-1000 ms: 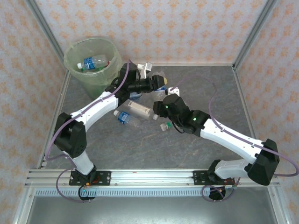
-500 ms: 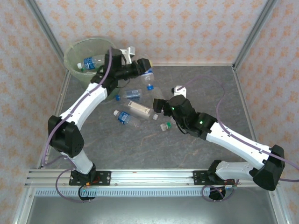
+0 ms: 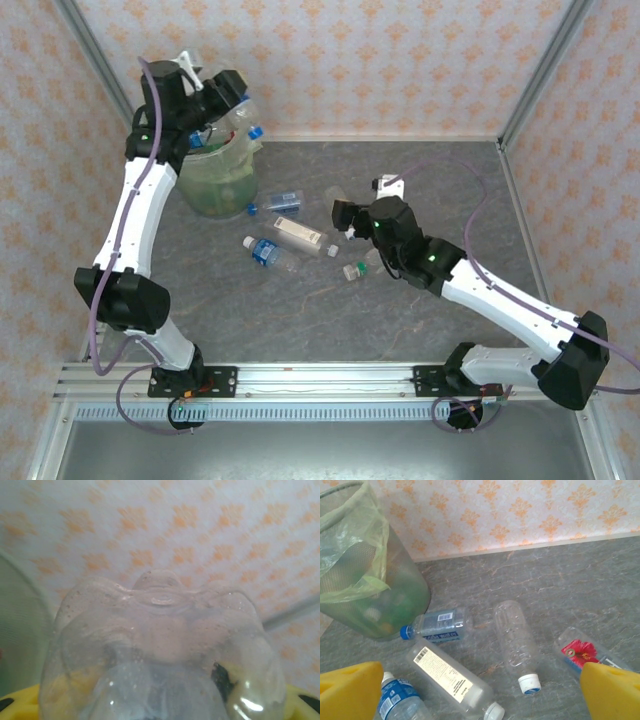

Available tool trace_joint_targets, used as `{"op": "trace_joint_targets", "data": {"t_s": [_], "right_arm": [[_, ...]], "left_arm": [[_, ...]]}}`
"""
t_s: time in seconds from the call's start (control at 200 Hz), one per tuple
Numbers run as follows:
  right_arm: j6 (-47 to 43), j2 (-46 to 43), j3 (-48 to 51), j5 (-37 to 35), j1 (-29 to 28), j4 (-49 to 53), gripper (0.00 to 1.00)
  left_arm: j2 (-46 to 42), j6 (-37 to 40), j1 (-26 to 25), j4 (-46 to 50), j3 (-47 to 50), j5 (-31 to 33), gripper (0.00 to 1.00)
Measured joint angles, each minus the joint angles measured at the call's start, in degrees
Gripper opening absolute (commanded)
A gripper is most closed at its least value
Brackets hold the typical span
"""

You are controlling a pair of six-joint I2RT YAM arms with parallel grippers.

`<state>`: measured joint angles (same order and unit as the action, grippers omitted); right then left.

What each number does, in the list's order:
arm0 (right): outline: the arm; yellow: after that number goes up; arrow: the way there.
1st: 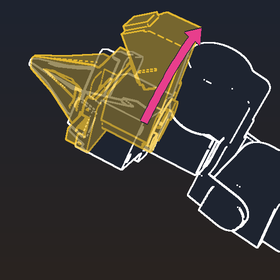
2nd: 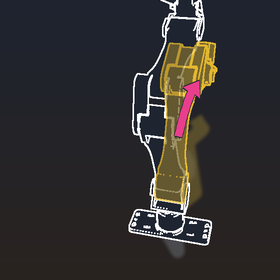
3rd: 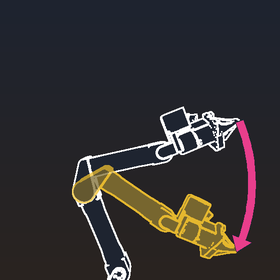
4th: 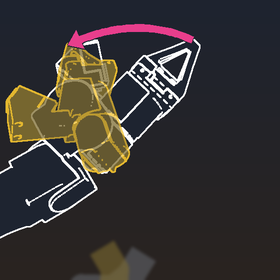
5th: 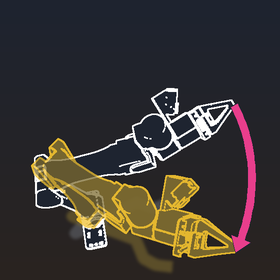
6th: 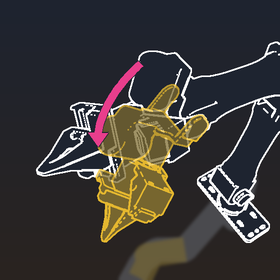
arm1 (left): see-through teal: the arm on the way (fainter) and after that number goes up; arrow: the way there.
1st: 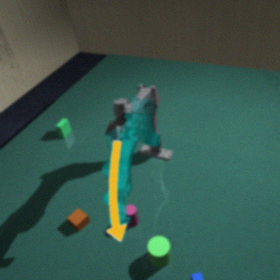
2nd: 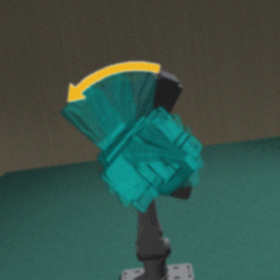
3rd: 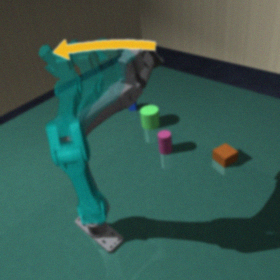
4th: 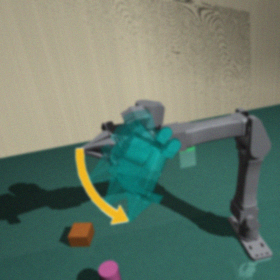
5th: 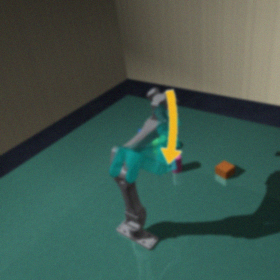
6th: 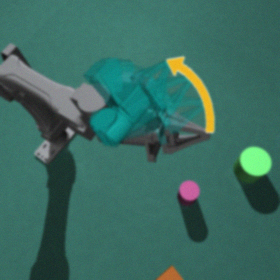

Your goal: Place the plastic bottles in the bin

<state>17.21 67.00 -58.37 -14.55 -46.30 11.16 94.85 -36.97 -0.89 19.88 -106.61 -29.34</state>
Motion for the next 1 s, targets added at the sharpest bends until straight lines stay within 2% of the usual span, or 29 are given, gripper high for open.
{"op": "trace_joint_targets", "data": {"t_s": [0.17,0.295,0.521,0.631,0.686,0.766,0.826,1.001], "right_arm": [[-0.85,0.00,0.00,1.18,1.84,-0.15,1.00],[-1.46,0.52,-0.13,1.97,2.71,-0.26,1.00],[-2.99,4.46,-1.64,2.71,3.41,-0.26,1.00],[-3.72,5.03,-2.71,2.78,3.96,-0.17,1.00],[-4.00,5.18,-3.37,2.75,4.28,-0.11,1.00],[-4.26,5.49,-4.22,2.75,4.85,-0.09,1.00],[-4.50,5.97,-4.83,2.78,5.20,-0.11,1.00],[-5.31,7.72,-5.66,2.99,5.62,-0.07,1.00]], "left_arm": [[0.17,-0.04,5.07,2.45,-1.18,5.84,0.53],[1.66,-1.14,7.72,2.62,-3.43,7.65,0.53],[7.74,-4.44,8.37,1.36,-4.59,9.94,0.54],[12.35,-5.70,8.39,1.38,-6.05,10.32,0.59],[14.56,-6.29,8.39,1.44,-6.78,10.29,0.65],[17.22,-7.15,8.39,1.81,-7.96,10.29,0.88],[18.40,-7.02,8.39,2.03,-8.20,10.10,0.98],[18.80,-6.49,8.39,4.09,-10.03,10.56,0.99]]}}
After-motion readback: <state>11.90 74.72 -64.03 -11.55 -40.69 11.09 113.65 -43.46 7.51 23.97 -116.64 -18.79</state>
